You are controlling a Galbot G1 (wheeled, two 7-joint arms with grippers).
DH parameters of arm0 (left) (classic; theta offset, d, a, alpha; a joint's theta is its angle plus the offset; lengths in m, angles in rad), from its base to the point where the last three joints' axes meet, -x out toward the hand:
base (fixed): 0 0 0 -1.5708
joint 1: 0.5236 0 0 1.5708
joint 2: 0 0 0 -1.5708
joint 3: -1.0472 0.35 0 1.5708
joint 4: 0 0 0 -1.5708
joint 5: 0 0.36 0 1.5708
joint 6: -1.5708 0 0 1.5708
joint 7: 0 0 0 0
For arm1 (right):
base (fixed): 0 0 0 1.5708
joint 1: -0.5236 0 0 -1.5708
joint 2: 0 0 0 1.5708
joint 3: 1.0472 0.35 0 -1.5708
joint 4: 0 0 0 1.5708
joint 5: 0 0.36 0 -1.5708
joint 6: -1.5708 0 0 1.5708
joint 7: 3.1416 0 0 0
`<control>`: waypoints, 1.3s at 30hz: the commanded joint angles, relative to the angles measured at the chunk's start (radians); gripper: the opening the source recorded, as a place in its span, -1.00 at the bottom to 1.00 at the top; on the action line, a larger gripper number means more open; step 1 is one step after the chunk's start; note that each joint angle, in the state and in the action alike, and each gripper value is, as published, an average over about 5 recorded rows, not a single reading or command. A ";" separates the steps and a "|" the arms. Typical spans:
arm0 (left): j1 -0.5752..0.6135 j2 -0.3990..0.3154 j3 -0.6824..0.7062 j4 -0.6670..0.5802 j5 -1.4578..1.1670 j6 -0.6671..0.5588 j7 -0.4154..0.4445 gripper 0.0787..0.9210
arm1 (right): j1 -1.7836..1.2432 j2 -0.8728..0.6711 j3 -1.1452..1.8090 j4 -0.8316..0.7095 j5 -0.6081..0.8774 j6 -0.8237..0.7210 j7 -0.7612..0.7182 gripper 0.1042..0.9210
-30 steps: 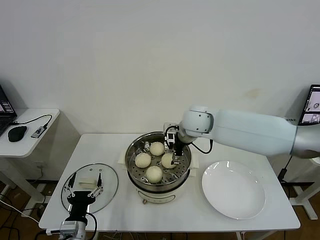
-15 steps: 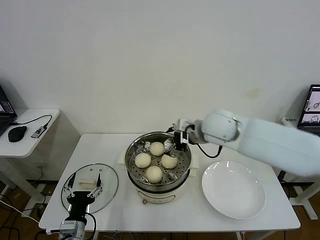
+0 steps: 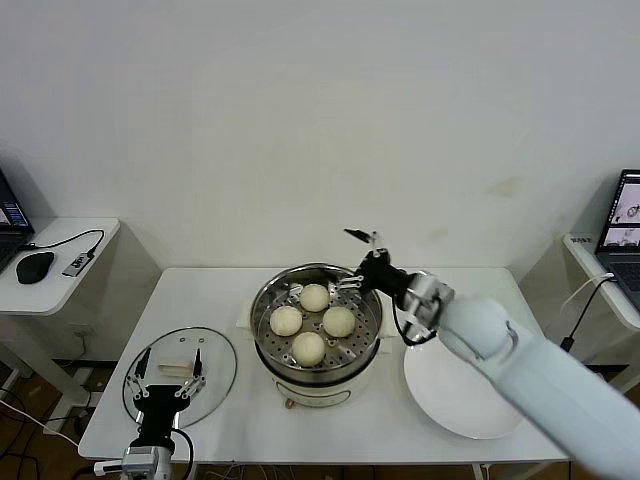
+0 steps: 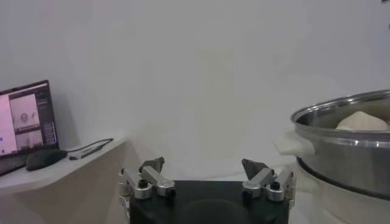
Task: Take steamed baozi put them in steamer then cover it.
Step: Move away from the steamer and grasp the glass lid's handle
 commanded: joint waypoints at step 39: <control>-0.212 0.297 -0.065 0.480 1.277 -0.077 0.077 0.77 | -0.966 0.540 1.153 0.236 0.005 0.066 0.024 0.76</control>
